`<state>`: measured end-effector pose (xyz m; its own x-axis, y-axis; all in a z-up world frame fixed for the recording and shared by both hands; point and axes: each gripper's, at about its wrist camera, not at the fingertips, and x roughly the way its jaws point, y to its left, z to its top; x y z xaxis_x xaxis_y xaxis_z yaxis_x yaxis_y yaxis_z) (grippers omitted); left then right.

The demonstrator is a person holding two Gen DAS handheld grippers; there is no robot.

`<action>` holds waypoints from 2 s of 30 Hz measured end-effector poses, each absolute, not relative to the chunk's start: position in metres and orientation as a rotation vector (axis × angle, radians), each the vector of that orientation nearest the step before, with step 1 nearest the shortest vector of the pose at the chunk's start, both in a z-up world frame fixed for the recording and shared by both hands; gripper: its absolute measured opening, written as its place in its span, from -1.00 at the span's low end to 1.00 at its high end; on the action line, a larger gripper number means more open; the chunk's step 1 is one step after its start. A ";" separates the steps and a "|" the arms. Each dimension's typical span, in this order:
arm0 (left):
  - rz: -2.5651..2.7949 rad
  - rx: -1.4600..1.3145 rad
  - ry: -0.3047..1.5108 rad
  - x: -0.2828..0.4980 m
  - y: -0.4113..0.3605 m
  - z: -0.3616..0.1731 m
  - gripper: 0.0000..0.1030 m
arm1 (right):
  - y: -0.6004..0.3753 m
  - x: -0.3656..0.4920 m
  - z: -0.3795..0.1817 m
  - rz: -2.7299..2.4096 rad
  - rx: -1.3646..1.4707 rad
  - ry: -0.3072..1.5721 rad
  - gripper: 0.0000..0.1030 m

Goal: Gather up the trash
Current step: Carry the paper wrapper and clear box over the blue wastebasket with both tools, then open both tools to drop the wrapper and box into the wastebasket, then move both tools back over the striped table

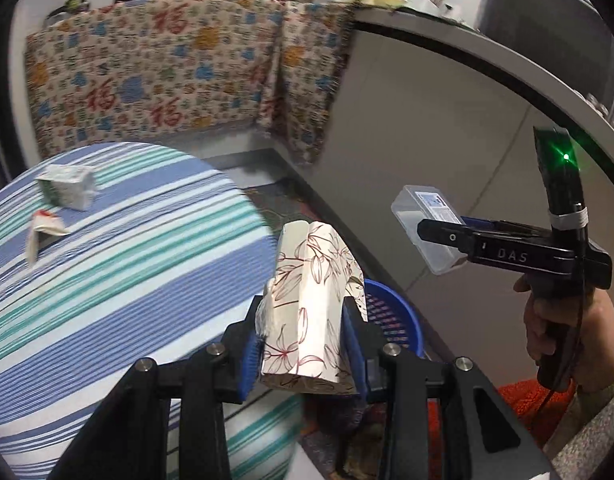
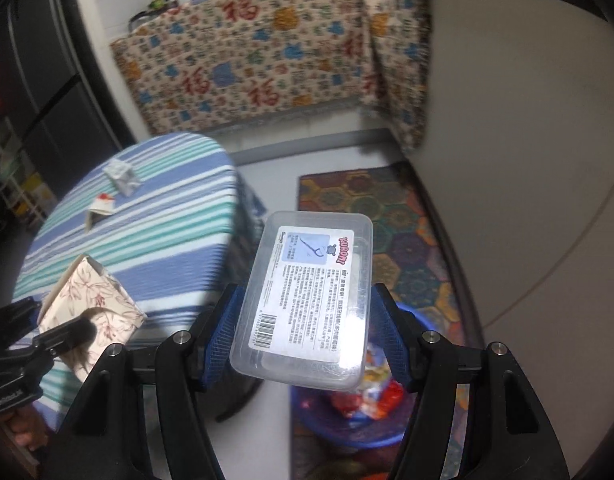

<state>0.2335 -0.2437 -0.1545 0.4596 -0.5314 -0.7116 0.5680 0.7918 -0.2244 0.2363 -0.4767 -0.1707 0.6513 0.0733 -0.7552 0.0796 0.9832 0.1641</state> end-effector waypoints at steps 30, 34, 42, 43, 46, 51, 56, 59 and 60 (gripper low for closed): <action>-0.733 0.142 0.999 0.252 -0.399 -0.256 -0.26 | -0.581 0.211 -0.227 -0.086 0.414 0.901 0.29; -0.754 0.158 1.015 0.256 -0.411 -0.272 0.03 | -0.581 0.213 -0.226 -0.088 0.432 0.878 0.55; -0.735 0.121 1.061 0.266 -0.416 -0.291 0.29 | -0.582 0.213 -0.212 -0.136 0.425 0.814 0.63; -0.735 0.120 1.050 0.264 -0.412 -0.286 0.29 | -0.581 0.213 -0.209 -0.143 0.414 0.805 0.66; -0.728 0.109 1.008 0.256 -0.394 -0.263 0.29 | -0.574 0.216 -0.202 -0.160 0.369 0.785 0.66; -0.676 0.070 0.931 0.235 -0.335 -0.211 0.29 | -0.545 0.224 -0.187 -0.148 0.292 0.744 0.66; -0.537 0.067 0.878 0.234 -0.254 -0.181 0.29 | -0.482 0.244 -0.172 -0.036 0.228 0.709 0.68; -0.383 0.057 0.861 0.248 -0.190 -0.177 0.29 | -0.431 0.261 -0.170 0.060 0.177 0.713 0.73; -0.344 0.048 0.862 0.253 -0.174 -0.177 0.29 | -0.416 0.266 -0.171 0.088 0.160 0.720 0.73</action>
